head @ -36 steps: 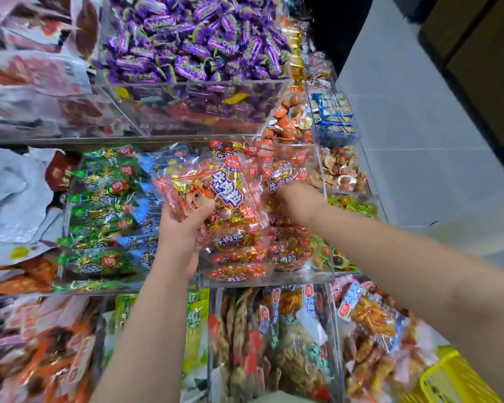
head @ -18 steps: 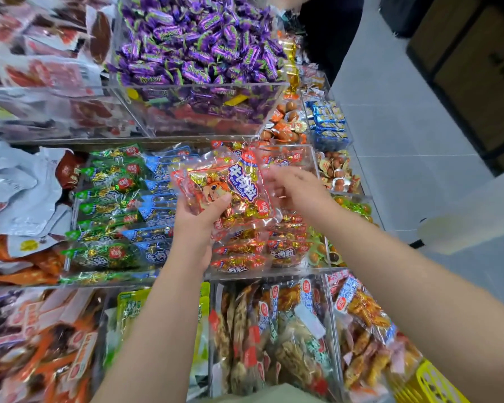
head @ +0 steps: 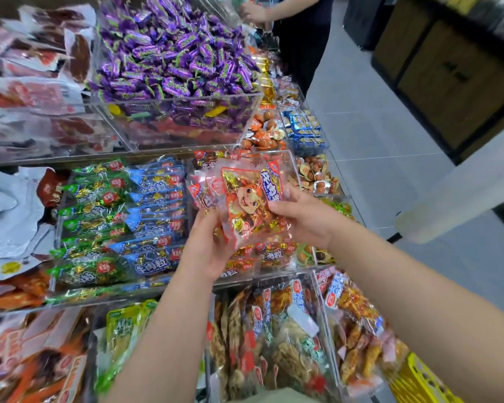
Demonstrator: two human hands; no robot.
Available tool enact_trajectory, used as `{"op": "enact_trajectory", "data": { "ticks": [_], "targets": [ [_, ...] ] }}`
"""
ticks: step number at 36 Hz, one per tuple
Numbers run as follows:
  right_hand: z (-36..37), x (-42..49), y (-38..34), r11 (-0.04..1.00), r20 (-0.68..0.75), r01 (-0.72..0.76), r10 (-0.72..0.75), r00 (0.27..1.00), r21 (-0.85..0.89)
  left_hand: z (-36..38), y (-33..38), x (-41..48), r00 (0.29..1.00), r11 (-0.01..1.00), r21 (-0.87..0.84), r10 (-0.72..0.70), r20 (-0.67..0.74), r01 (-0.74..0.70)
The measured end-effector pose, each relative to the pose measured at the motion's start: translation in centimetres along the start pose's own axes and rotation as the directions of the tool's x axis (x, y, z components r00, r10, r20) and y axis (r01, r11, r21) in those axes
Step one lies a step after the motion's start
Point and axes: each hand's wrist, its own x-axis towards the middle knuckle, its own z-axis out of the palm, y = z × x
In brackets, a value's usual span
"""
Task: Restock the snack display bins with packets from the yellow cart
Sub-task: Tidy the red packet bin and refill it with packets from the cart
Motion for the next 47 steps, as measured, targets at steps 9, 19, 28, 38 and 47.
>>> {"op": "enact_trajectory", "data": {
  "ticks": [9,19,28,38,47],
  "targets": [
    [-4.6,1.6,-2.6,0.988,-0.072,0.151,-0.151,0.986,-0.005,-3.2,0.8,0.8,0.984,0.988,-0.036,0.148,-0.1,-0.152],
    [-5.3,7.8,-4.3,-0.097,-0.099,-0.108,-0.091,0.991,-0.989,-5.3,2.8,0.9,0.95,0.977,0.049,0.212,-0.229,-0.206],
    [-4.7,11.7,-1.3,-0.451,-0.071,-0.21,-0.306,0.949,-0.867,-5.6,3.0,0.4,0.936,0.981,0.061,0.195,-0.291,-0.185],
    [-5.4,10.1,4.3,-0.494,0.076,-0.089,-0.305,0.949,-0.865,-5.7,3.7,0.8,0.94,0.972,0.115,0.227,-0.256,-0.203],
    [-6.3,13.3,3.5,-0.468,0.009,-0.131,-0.285,0.958,-0.874,-5.4,3.9,0.9,0.943,0.959,0.218,0.23,-0.241,-0.178]
  ]
}}
